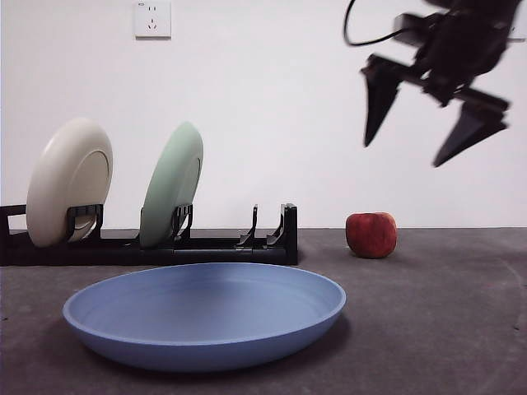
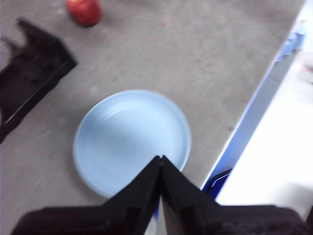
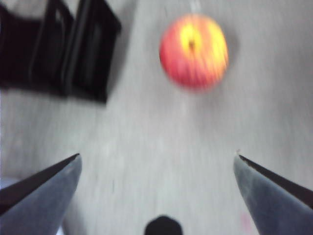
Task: Take the blue plate from the plate rack,put the plate on the table,take the apple from the table,put the apple in the plate
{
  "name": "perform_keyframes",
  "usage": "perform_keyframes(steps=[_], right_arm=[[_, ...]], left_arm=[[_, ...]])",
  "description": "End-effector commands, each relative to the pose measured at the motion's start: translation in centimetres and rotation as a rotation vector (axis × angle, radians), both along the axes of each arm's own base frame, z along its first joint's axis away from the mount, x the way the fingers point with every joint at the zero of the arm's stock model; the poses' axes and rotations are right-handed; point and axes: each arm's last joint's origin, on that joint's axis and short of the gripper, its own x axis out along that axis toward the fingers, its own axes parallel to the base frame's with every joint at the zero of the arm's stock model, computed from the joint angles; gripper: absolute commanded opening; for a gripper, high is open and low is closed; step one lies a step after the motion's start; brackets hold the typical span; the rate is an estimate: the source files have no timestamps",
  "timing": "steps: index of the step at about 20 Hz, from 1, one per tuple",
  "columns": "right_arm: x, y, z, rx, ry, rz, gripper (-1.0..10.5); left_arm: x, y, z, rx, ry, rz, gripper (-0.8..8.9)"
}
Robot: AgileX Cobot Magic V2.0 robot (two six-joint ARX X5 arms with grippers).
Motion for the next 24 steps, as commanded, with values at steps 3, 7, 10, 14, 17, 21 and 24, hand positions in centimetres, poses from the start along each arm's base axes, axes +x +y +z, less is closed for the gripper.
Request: perform_keyframes(steps=[3, 7, 10, 14, 17, 21, 24], right_arm=[[5.2, 1.5, -1.8, -0.014, 0.015, 0.001, 8.9], [8.2, 2.1, -3.7, -0.044, 0.024, -0.023, 8.8], [9.5, 2.3, -5.6, -0.075, 0.028, -0.044, 8.8], [10.4, 2.5, -7.9, -0.098, 0.045, -0.056, 8.8], [10.8, 2.6, -9.0, -0.088, 0.060, -0.076, 7.6], [10.9, 2.6, -9.5, -0.073, 0.074, -0.109, 3.2], [10.8, 2.6, -9.6, -0.072, 0.090, -0.117, 0.0]], left_arm=[[-1.1, 3.2, -0.3, 0.052, 0.050, 0.136, -0.09], [-1.8, 5.2, -0.4, 0.037, 0.105, 0.217, -0.08], [-2.3, 6.4, -0.1, -0.018, 0.097, 0.228, -0.08], [-2.8, 7.5, 0.2, -0.068, 0.087, 0.230, -0.08], [-3.0, 8.0, 0.3, -0.088, 0.082, 0.229, -0.08], [-3.0, 8.1, 0.3, -0.097, 0.089, 0.234, -0.08], [-3.1, 8.1, 0.3, -0.099, 0.094, 0.234, -0.08]])
